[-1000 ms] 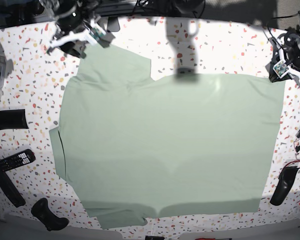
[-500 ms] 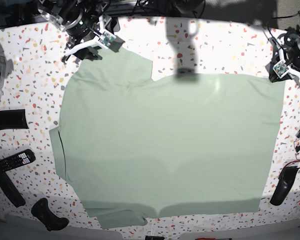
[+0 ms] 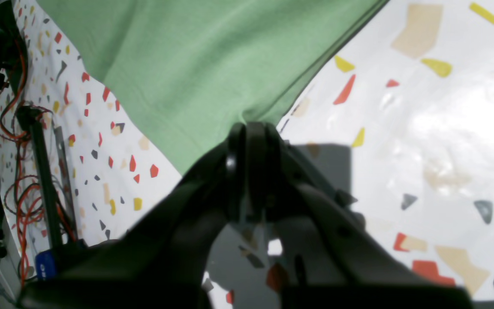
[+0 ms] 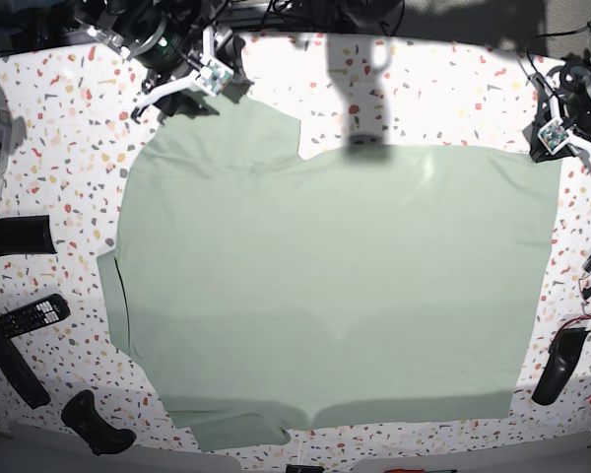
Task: Fold the T-shirt properly
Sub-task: 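Grasp the shirt's collar-side corners with both grippers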
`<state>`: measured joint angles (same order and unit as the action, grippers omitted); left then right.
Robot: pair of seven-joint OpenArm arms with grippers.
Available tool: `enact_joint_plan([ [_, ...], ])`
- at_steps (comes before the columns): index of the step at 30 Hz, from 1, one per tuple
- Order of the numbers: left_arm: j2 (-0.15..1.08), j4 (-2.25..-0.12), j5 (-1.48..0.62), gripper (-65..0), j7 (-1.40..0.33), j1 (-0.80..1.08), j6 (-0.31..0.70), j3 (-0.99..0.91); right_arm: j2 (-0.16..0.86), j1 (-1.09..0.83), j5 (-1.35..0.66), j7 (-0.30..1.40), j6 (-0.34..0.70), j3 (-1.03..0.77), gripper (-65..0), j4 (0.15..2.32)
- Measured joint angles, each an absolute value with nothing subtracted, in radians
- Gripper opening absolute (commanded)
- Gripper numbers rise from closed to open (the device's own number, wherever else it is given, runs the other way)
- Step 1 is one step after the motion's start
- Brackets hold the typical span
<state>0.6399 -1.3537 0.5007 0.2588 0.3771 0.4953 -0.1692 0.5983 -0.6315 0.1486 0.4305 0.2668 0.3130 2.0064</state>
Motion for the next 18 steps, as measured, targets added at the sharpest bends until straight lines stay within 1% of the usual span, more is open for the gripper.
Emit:
enact_joint_plan([
  [11, 0.64, -1.354, 0.501, -65.0, 0.259, 0.377, 0.495, -0.169, 0.599, -0.626, 0.161, 0.404, 0.266, 0.312, -29.7, 1.907],
  [13, 0.64, -1.354, 0.501, -65.0, 0.258, 0.377, 0.495, -0.169, 0.599, -0.627, 0.199, 0.396, 0.265, 0.312, -29.9, 1.901],
  [15, 0.64, -1.354, 0.501, -65.0, 0.259, 0.377, 0.495, -0.169, 0.598, -0.627, 0.235, 0.387, 0.255, 0.313, -33.3, 1.901],
  [18, 0.64, -1.354, 0.501, -65.0, 0.259, 0.377, 0.495, -0.169, 0.596, -0.628, 0.281, 0.386, 0.212, 0.316, -40.8, 1.9],
])
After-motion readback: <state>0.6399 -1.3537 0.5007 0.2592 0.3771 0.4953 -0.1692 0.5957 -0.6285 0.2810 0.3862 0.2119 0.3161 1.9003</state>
